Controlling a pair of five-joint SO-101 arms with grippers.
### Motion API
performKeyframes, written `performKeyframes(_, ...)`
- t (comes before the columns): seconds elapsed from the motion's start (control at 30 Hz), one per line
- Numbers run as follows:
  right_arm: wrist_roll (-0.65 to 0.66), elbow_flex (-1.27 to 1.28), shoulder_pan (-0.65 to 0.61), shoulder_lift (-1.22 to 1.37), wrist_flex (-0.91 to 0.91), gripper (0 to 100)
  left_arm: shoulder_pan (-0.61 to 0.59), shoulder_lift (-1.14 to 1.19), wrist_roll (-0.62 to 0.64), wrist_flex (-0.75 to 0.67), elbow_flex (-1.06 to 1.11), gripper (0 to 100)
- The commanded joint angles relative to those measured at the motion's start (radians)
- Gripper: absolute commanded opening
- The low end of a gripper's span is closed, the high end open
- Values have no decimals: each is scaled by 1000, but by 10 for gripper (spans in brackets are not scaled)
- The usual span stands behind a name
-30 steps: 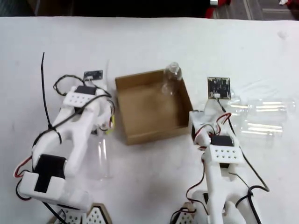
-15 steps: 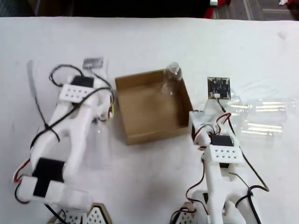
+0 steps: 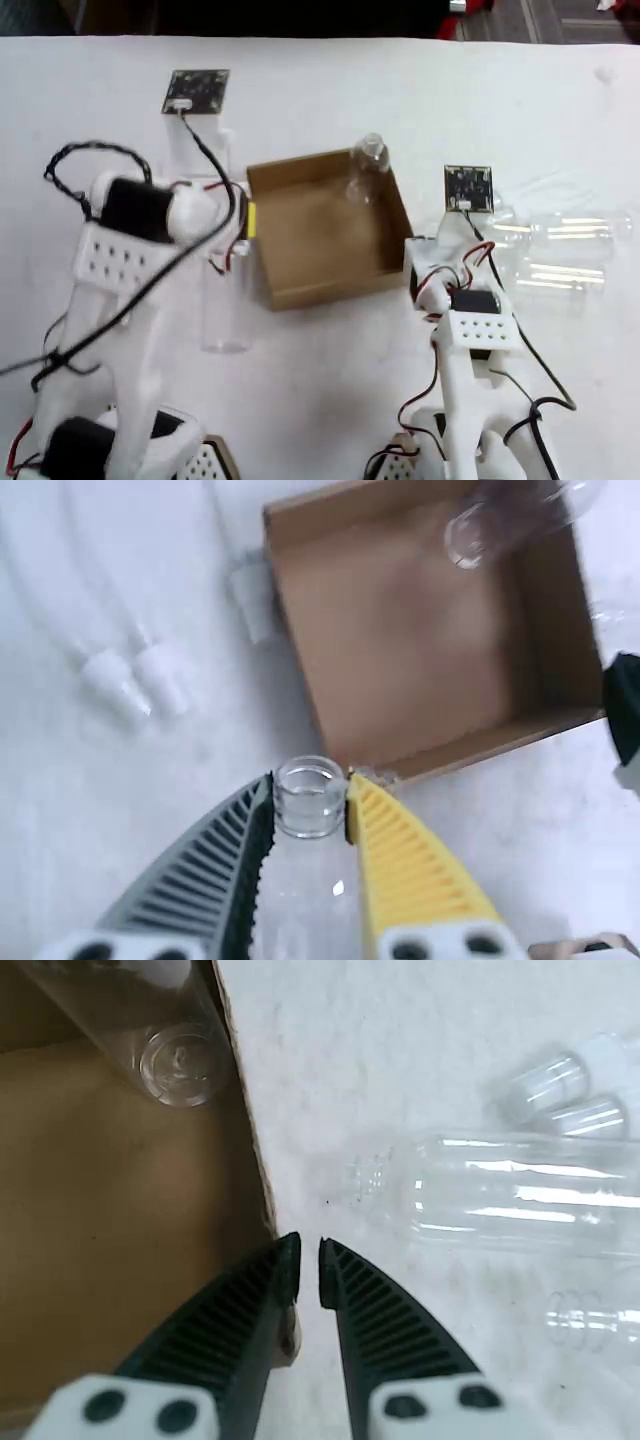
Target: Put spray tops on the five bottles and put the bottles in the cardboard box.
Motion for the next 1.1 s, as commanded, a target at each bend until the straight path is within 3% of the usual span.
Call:
performKeyframes(0.0,15,-48,10,-8,-2,18,71,-140,-2,-123,-48,24)
performKeyframes(0.33,15,-48,10,-7,-2,18,90,-208,-2,-233,-38,24)
performKeyframes(0.53,15,-48,10,-2,-2,18,134,-248,-2,-345,161,23)
performKeyframes(0.83,15,-48,10,-4,-4,18,134,-573,-3,-720,519,24)
performKeyframes(1.07,15,-48,15,-8,-4,18,140,-624,0,-1099,704,24)
